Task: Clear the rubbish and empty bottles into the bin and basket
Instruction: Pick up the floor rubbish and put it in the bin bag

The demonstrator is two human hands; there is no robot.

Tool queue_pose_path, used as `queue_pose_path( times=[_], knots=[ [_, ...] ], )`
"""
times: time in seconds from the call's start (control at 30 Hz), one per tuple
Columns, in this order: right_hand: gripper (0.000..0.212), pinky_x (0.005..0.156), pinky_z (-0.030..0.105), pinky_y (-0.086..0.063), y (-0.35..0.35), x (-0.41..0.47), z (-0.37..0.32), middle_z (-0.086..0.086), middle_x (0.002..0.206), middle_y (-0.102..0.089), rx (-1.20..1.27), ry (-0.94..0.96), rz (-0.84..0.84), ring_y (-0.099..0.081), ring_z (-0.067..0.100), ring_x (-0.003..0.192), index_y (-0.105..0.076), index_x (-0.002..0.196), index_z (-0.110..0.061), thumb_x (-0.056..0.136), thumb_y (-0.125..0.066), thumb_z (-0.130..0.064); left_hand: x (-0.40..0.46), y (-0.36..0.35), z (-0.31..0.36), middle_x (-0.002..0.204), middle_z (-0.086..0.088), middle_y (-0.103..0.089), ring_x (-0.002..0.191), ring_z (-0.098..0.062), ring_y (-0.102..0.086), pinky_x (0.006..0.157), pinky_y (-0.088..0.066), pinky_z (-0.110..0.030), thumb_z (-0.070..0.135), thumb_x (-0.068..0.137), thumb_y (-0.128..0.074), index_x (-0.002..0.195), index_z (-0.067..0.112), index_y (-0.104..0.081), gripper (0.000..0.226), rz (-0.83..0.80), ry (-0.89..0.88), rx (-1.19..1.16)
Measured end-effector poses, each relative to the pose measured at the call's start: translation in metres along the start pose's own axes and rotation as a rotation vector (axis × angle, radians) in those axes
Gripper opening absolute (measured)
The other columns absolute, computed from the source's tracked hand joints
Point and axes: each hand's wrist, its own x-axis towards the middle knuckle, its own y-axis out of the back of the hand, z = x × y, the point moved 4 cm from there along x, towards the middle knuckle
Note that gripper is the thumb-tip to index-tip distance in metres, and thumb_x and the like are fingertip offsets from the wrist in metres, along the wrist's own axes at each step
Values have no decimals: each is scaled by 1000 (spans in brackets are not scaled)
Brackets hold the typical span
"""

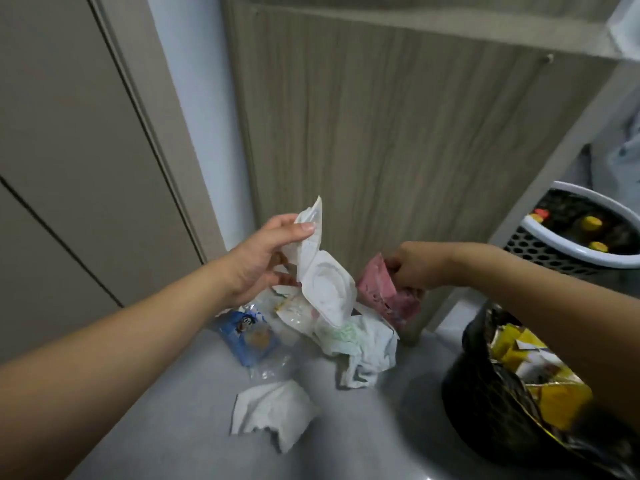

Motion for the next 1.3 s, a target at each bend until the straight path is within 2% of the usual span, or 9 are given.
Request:
queue_pose_path(
  times=[0.1, 0.23, 0.37, 0.63, 0.73, 0.87, 1.0, 1.13, 1.3],
  knots=[
    [21, 65, 30, -57, 12, -41, 48, 11, 87, -67, 42, -76, -5, -67, 24, 70, -66, 102, -7, 88, -51, -9, 2, -64, 21, 83, 3, -64, 72, -12, -63, 62, -53, -32, 35, 72, -65, 113, 23, -59, 43, -111, -51, 19],
    [21, 67, 34, -60, 17, -91, 124, 12, 82, -67, 150, -186, -7, -70, 30, 73, -65, 87, -14, 87, -47, -3, 4, -143, 29, 101, -2, -65, 93, -17, -63, 77, -53, -40, 33, 72, -66, 123, 19, -55, 54, -249, -66, 85],
    [25, 74, 41, -60, 6, -125, 192, 17, 94, -71, 251, -273, -40, -71, 33, 83, -67, 90, -18, 87, -50, 0, 7, -211, 26, 110, 3, -66, 106, -18, -62, 87, -52, -48, 36, 63, -73, 127, 21, -54, 68, -382, -77, 135],
    [26, 73, 35, -57, -23, -141, 259, 3, 93, -70, 109, -334, 83, -66, 23, 84, -71, 93, -18, 84, -48, -8, 46, -301, -15, 116, -2, -65, 108, -20, -64, 91, -53, -50, 41, 58, -81, 123, 30, -49, 73, -402, 29, 294],
    [25, 78, 31, -50, -20, -145, 275, -1, 102, -67, 38, -353, 145, -61, 21, 93, -70, 103, -19, 87, -52, -13, 66, -320, -52, 118, -2, -52, 104, -19, -61, 85, -56, -43, 49, 51, -83, 114, 33, -36, 80, -319, 111, 573],
    [15, 57, 28, -43, -17, -145, 290, 3, 79, -60, -36, -372, 121, -57, 23, 75, -60, 77, -13, 88, -50, -13, 83, -343, -95, 111, 1, -38, 89, -14, -49, 64, -41, -28, 49, 63, -80, 103, 26, -31, 67, -331, -64, 1242],
    [25, 50, 25, -34, -20, -135, 288, 2, 70, -47, -104, -354, 116, -49, 24, 72, -43, 65, -15, 90, -47, -16, 94, -359, -126, 121, -6, -34, 108, -31, -47, 85, -48, -41, 45, 70, -74, 110, 20, -40, 59, -422, -180, 1559],
    [26, 50, 28, -34, -25, -126, 280, 2, 70, -47, -149, -327, 119, -49, 25, 71, -40, 64, -16, 90, -46, -18, 96, -365, -139, 128, -12, -40, 117, -32, -40, 92, -40, -41, 45, 83, -63, 122, 13, -55, 52, -506, -272, 1927],
    [17, 61, 35, -46, -26, -126, 265, 10, 85, -65, -127, -290, 160, -58, 27, 74, -62, 82, -6, 84, -49, -17, 93, -348, -115, 114, -7, -61, 108, -29, -50, 91, -38, -36, 25, 88, -49, 113, 18, -61, 29, -497, -330, 1892]
  ],
)
